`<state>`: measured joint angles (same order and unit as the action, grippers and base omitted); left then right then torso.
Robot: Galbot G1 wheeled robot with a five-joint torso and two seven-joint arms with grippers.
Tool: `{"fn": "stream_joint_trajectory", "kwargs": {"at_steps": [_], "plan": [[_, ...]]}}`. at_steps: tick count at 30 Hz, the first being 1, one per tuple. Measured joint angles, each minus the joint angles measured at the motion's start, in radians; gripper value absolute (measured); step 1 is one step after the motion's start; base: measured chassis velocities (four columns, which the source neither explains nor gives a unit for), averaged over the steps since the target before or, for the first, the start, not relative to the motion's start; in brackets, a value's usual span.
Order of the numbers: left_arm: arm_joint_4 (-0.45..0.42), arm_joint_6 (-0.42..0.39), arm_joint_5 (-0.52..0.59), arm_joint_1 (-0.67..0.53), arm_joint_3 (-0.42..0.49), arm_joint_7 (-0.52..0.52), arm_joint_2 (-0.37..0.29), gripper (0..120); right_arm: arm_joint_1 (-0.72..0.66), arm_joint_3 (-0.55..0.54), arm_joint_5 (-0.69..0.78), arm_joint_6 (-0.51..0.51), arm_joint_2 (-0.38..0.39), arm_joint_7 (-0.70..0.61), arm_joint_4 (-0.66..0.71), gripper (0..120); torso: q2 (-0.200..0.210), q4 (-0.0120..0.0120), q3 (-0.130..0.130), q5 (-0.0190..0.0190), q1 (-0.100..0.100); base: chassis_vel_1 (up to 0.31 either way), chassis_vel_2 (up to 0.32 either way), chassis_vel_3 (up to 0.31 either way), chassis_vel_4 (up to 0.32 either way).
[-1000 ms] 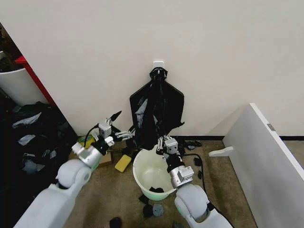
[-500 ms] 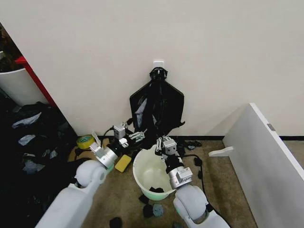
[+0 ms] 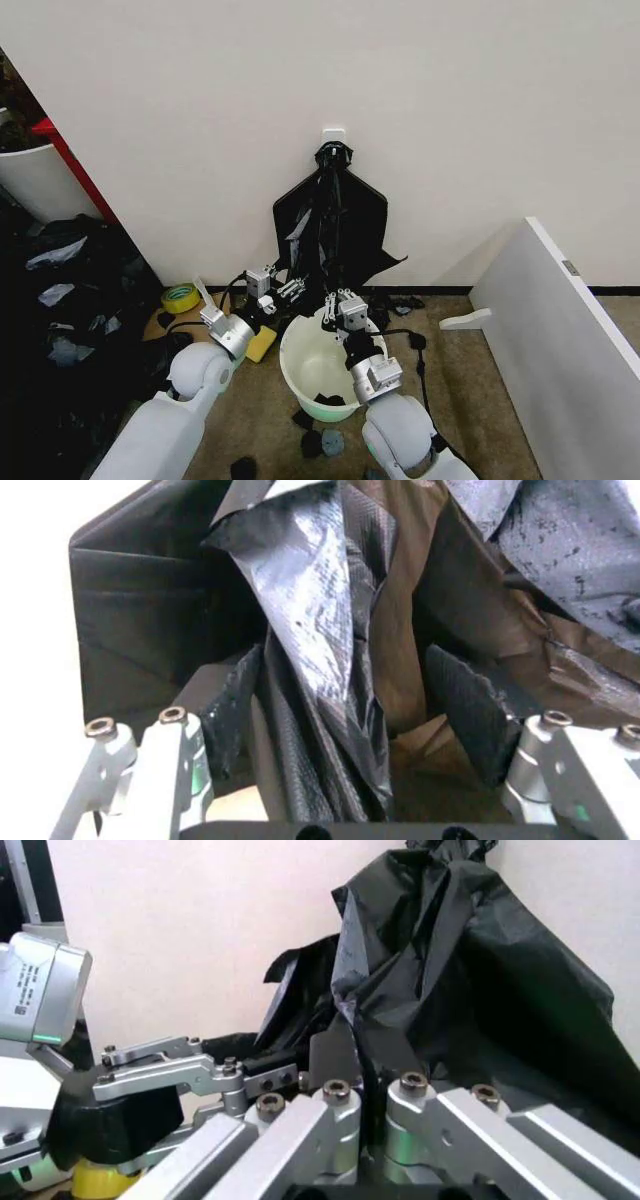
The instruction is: Place the garbage bag over the trash bin.
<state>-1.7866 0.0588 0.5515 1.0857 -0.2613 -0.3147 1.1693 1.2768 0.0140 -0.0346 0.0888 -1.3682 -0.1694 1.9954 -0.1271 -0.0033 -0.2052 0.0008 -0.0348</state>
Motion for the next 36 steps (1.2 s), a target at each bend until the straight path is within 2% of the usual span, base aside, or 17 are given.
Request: {"fn": "stream_joint_trajectory", "kwargs": {"at_steps": [3,8,9,15,17,21,27,30,36], "plan": [[0.000,0.000,0.001,0.000,-0.001,0.001,0.000,66,0.000,0.000,0.000,0.000,0.002,0.000,0.000,0,0.000,0.0000,0.000,0.0000,0.000,0.000,0.000,0.000,0.000],[-0.003,0.001,0.003,0.000,-0.003,0.002,0.000,46,0.002,0.000,0.000,0.002,0.004,0.000,0.001,0,0.000,0.0000,0.000,0.0000,0.000,0.000,0.000,0.000,0.000],[-0.003,0.001,0.003,0.000,-0.003,0.002,0.000,46,0.002,0.000,0.000,0.002,0.004,0.000,0.001,0,0.000,0.0000,0.000,0.0000,0.000,0.000,0.000,0.000,0.000],[-0.014,0.005,0.005,0.001,-0.015,-0.003,-0.007,19,0.004,0.000,-0.003,0.002,0.005,0.001,0.001,0,0.000,0.0000,0.000,0.0000,0.000,0.000,0.000,0.000,0.000],[-0.016,0.006,0.005,0.002,-0.017,-0.005,-0.009,16,0.005,0.000,-0.004,0.002,0.005,0.002,0.001,0,0.000,0.0000,0.000,-0.0001,0.000,0.000,0.000,0.000,0.000],[-0.028,0.011,0.004,0.007,-0.030,-0.007,-0.011,0,0.010,-0.001,-0.006,0.003,0.004,0.002,0.001,0,0.000,0.0000,0.000,-0.0001,0.000,0.000,0.000,0.000,0.000],[-0.072,0.036,-0.016,0.036,-0.064,-0.010,-0.013,0,0.031,-0.003,0.001,0.004,0.014,-0.002,0.014,0,0.000,-0.0001,0.000,0.0000,0.000,0.000,0.000,0.000,0.000],[-0.108,0.049,-0.043,0.075,-0.099,0.012,-0.002,0,0.059,-0.019,0.054,-0.015,0.035,-0.031,0.052,0,0.000,-0.0001,0.000,-0.0001,0.000,0.000,0.000,0.000,0.000],[-0.156,0.062,-0.170,0.170,-0.169,0.103,0.028,0,0.157,-0.071,0.207,-0.076,0.088,-0.138,0.180,0,0.000,0.0000,0.000,-0.0001,0.000,0.000,0.000,0.000,0.000]]}}
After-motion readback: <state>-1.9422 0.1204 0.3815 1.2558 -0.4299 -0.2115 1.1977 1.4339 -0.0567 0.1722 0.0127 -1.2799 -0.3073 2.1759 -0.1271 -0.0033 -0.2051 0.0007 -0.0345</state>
